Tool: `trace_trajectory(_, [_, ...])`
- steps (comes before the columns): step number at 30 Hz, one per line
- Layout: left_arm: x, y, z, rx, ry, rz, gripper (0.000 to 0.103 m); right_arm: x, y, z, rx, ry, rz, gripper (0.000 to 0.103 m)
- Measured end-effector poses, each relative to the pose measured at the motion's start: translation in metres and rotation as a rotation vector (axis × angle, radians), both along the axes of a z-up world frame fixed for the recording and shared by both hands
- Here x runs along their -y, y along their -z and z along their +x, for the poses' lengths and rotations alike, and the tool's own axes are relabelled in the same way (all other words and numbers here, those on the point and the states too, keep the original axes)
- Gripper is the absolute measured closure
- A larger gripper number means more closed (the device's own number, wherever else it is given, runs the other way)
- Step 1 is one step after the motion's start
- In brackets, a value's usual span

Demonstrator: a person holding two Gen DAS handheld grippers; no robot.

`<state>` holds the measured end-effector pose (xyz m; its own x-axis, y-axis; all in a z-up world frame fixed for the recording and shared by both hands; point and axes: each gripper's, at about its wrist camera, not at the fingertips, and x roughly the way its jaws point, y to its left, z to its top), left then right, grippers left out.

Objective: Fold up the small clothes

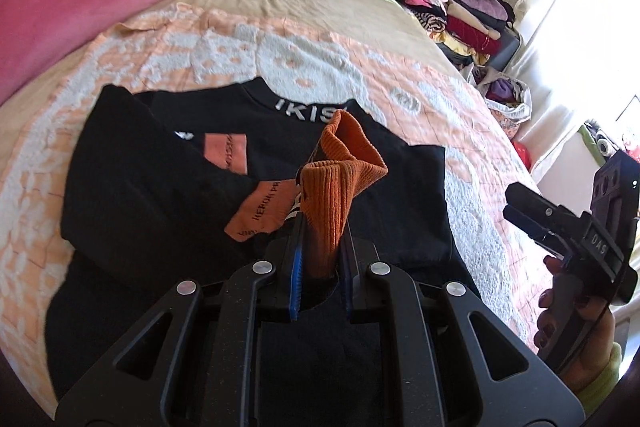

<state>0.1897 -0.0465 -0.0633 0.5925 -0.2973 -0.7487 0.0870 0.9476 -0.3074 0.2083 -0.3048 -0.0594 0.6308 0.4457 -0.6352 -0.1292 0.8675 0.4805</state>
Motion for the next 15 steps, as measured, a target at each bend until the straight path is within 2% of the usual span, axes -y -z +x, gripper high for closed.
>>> trace_trajectory(2, [0.008,0.008,0.000,-0.016,0.014,0.012,0.094,-0.002,0.001,0.001,-0.003,-0.002,-0.003,0.004])
trace_trajectory(8, [0.015,0.030,0.003,-0.092,0.079,-0.040,0.077,-0.005,0.007,0.003,-0.019,-0.014,-0.007,0.004])
trace_trajectory(10, [0.015,0.030,0.001,-0.106,0.106,-0.059,0.067,-0.007,0.008,0.004,-0.021,-0.018,-0.008,0.004])
trace_trajectory(11, [0.015,0.029,-0.001,-0.109,0.123,-0.075,0.057,-0.009,0.008,0.004,-0.023,-0.024,-0.008,0.004])
trace_trajectory(12, [0.015,0.027,-0.002,-0.108,0.134,-0.082,0.054,-0.010,0.009,0.004,-0.026,-0.030,-0.010,0.004])
trace_trajectory(15, [0.011,0.017,-0.006,-0.076,0.154,-0.052,0.054,-0.019,0.013,0.005,-0.043,-0.057,-0.004,0.004])
